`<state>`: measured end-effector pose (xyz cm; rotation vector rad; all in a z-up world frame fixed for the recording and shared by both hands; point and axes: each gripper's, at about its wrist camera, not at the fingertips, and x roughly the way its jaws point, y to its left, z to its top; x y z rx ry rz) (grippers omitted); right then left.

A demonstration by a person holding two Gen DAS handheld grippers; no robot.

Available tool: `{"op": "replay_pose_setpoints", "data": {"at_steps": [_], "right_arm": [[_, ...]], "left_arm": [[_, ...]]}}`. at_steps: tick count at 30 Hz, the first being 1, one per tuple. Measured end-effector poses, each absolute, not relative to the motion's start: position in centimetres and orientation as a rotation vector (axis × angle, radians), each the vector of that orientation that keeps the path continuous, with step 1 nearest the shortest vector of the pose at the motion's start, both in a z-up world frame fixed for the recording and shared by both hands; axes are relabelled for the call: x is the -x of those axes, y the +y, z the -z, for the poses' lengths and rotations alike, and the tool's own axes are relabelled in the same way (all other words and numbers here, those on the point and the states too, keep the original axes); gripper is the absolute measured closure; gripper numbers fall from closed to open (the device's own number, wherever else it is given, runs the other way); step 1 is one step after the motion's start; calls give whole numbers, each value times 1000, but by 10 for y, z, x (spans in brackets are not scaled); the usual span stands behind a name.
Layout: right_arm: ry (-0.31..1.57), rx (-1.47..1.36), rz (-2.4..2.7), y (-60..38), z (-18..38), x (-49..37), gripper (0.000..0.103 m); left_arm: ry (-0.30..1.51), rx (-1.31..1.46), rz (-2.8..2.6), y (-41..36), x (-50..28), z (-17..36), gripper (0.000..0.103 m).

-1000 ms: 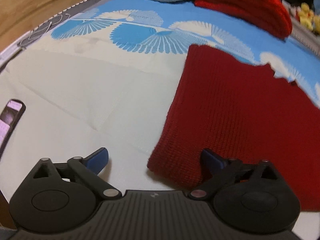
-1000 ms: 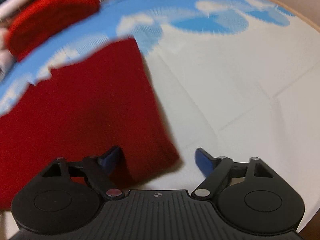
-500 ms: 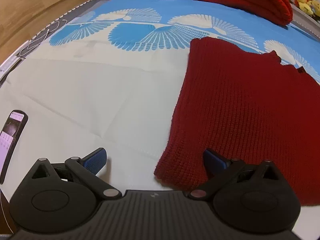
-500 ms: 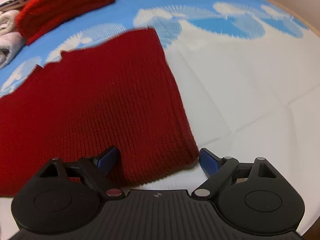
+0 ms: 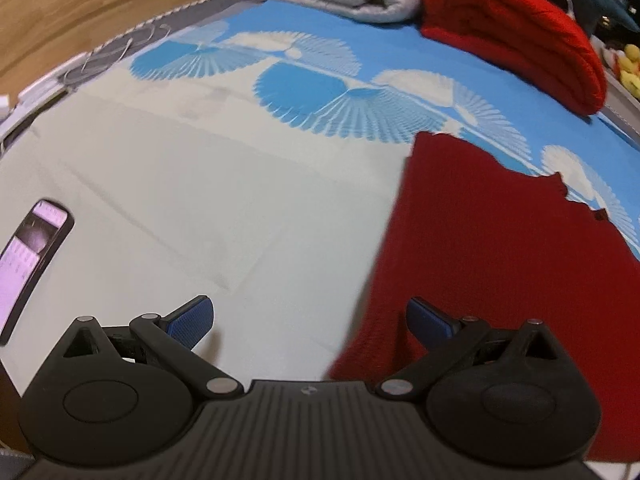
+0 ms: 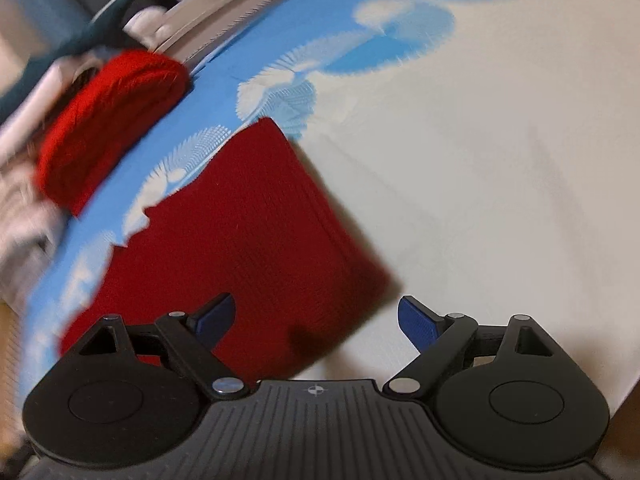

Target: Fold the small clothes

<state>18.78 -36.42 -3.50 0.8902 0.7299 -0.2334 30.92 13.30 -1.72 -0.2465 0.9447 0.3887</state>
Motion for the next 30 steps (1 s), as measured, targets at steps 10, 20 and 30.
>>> {"op": "replay_pose_setpoints", "data": {"at_steps": [10, 20, 30], "right_arm": [[762, -1126, 178, -364, 67, -193, 13], [658, -1211, 229, -368, 76, -226, 5], [590, -985, 316, -350, 70, -233, 74]], "left_arm": [[1036, 414, -322, 150, -313, 37, 0], [1065, 487, -307, 144, -319, 49, 0], [1010, 498, -245, 133, -317, 35, 61]]}}
